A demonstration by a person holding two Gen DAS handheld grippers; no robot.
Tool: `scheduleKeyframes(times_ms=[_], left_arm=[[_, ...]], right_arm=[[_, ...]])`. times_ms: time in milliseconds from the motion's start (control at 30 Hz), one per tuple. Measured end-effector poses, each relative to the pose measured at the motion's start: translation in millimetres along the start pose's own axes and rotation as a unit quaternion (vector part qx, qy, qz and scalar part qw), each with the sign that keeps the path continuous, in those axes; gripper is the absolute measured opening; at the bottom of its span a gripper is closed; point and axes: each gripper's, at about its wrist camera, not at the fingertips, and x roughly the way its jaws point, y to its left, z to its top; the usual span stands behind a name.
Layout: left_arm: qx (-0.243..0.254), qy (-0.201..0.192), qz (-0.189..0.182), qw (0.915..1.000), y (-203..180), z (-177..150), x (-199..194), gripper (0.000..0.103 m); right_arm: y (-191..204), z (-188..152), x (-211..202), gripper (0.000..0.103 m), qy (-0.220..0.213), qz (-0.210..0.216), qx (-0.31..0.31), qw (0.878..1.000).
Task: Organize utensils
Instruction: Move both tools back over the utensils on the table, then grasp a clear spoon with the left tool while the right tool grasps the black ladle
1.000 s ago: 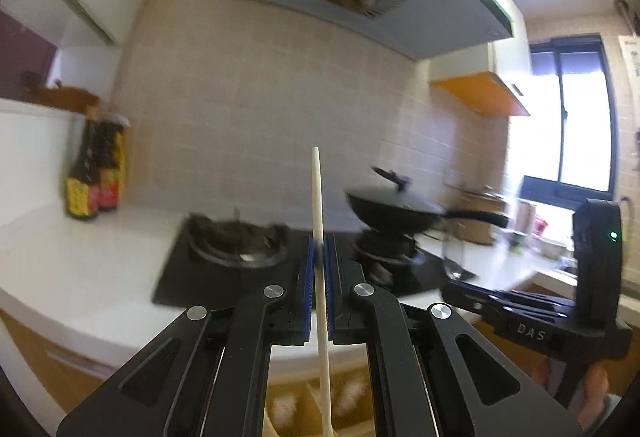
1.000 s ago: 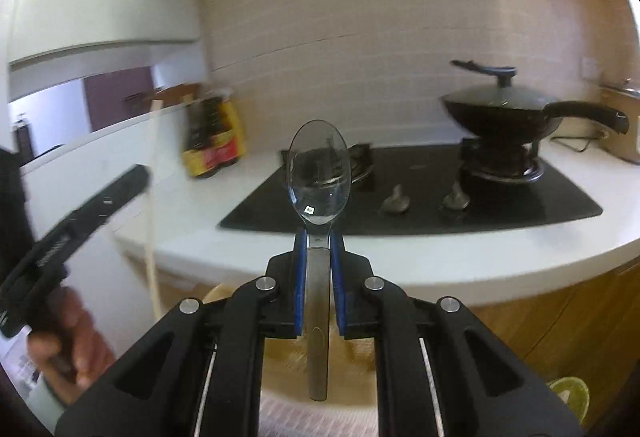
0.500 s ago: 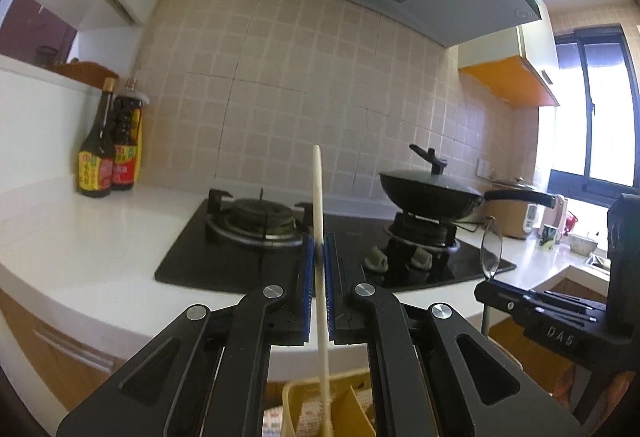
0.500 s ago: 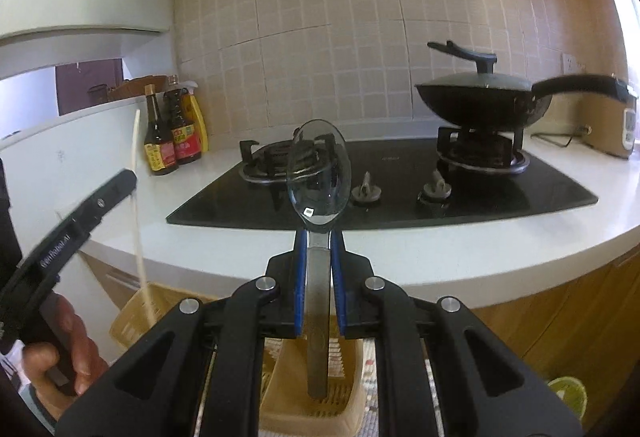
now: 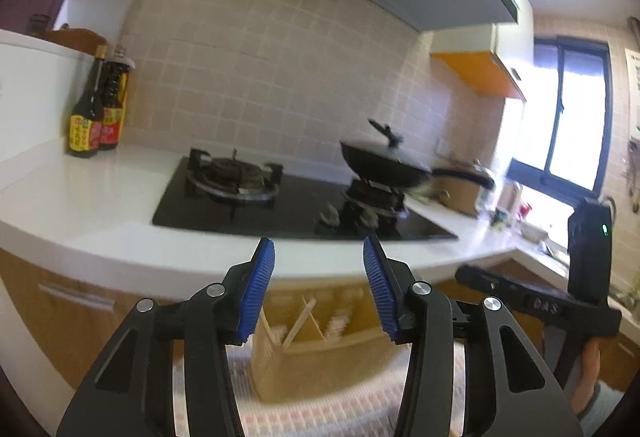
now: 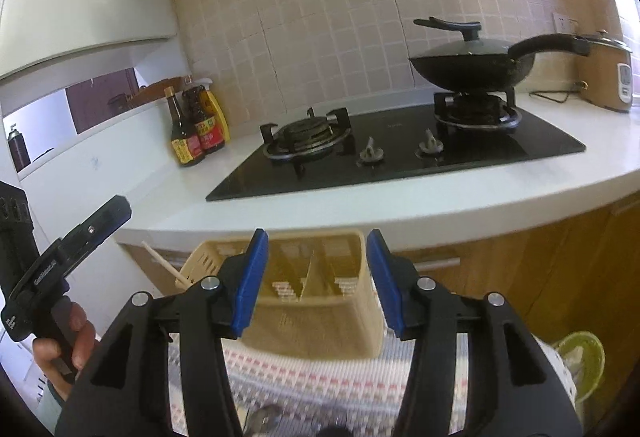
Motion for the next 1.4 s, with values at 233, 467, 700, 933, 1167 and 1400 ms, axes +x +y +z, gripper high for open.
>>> scheduleKeyframes(times_ms=[233, 467, 700, 933, 1167, 1400], left_arm=[[0.022, 0.136, -0.036, 0.9898, -17, -32, -11, 0.045], [0.048, 0.28, -0.04, 0.958, -29, -85, 4, 0.043], [0.088, 0.39, -0.046, 0.9153, -37, -141, 28, 0.035], [0.124, 0.424, -0.022, 0.8968, -44, -169, 42, 0.024], [0.127, 0.429, -0.014, 0.8942, -37, -173, 47, 0.02], [0.151, 0.441, 0.0, 0.8847, -54, -172, 74, 0.02]], right_arm=[[9, -21, -27, 0.048, 0.086, -0.036, -0.009, 0.996], [5, -62, -22, 0.048, 0.224, -0.06, -0.005, 0.973], [-2, -110, -7, 0.034, 0.312, -0.044, -0.003, 0.949], [5, -134, 19, 0.025, 0.362, -0.009, 0.012, 0.932], [0, -150, 42, 0.025, 0.383, -0.011, 0.023, 0.923], [-9, -148, 56, 0.023, 0.386, -0.001, 0.04, 0.922]])
